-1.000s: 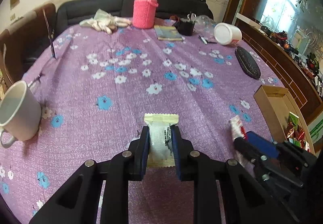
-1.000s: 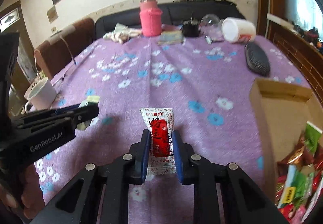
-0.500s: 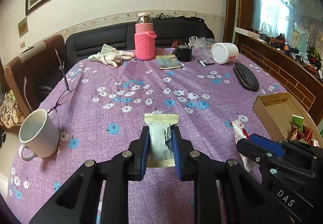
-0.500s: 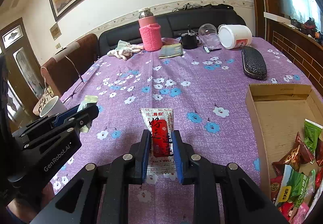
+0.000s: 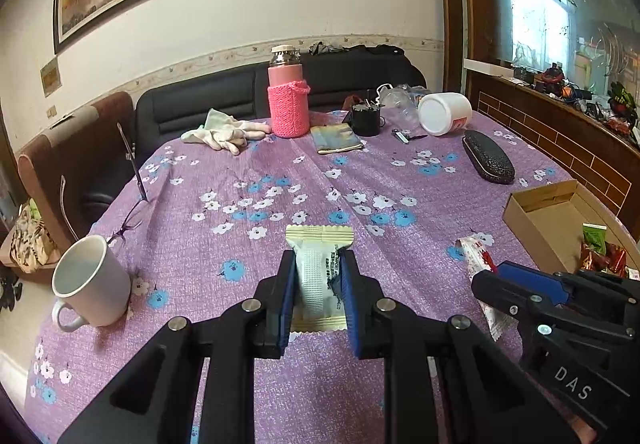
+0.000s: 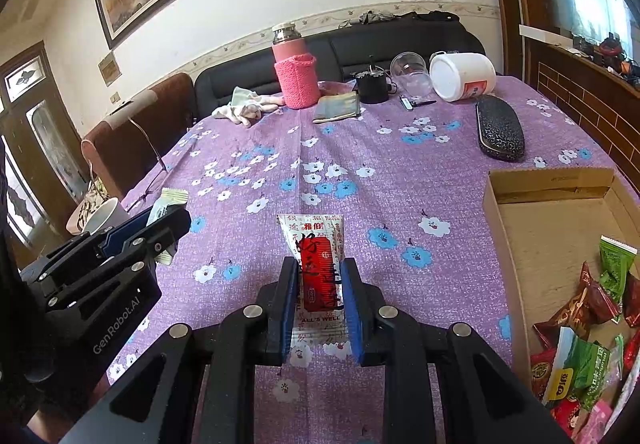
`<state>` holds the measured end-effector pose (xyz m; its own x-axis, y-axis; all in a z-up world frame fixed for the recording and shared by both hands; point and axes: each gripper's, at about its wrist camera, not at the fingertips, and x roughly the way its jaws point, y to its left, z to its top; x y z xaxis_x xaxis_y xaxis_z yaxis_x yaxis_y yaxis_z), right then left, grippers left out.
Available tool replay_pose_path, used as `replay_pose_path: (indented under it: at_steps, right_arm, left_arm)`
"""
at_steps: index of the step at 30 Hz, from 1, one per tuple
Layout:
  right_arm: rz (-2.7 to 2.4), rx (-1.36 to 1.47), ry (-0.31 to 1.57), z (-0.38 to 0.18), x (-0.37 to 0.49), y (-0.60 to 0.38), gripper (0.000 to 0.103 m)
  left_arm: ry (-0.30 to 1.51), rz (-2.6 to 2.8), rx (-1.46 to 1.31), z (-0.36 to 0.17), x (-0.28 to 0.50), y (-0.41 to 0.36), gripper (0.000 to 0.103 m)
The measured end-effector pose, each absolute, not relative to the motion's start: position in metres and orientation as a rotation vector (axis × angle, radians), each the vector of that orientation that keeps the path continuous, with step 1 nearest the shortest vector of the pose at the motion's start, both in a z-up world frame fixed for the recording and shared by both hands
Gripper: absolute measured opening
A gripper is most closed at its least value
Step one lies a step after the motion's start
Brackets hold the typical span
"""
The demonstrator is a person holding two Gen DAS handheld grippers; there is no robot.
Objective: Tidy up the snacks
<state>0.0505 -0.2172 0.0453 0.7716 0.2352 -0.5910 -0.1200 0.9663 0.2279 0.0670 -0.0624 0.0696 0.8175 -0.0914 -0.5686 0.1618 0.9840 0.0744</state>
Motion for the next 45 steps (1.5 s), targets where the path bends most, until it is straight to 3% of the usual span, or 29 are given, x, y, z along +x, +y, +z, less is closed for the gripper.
replay_pose_path:
  at_steps: [9, 17, 30, 38, 45]
  right_arm:
    - [0.189, 0.274, 0.667, 0.051, 0.047, -0.232, 0.024]
    - [0.125, 0.376, 0.592, 0.064, -0.017, -0.284, 0.023]
    - [-0.114, 0.565, 0.533, 0.047, -0.085, -0.426, 0.023]
    - [-0.151, 0.570, 0.554, 0.030, -0.079, -0.445, 0.023]
    - [-0.161, 0.549, 0.595, 0.020, -0.065, -0.443, 0.024]
  left_arm:
    - [0.599, -0.220, 0.082, 0.076, 0.060, -0.064, 0.021]
    - [0.617, -0.358, 0.067, 0.083, 0.043, -0.085, 0.021]
    - [0.733, -0.641, 0.080, 0.094, 0.004, -0.206, 0.021]
    - [0.803, -0.752, 0.158, 0.055, -0.024, -0.288, 0.021]
    - [0.747, -0.729, 0.242, 0.036, -0.033, -0.295, 0.021]
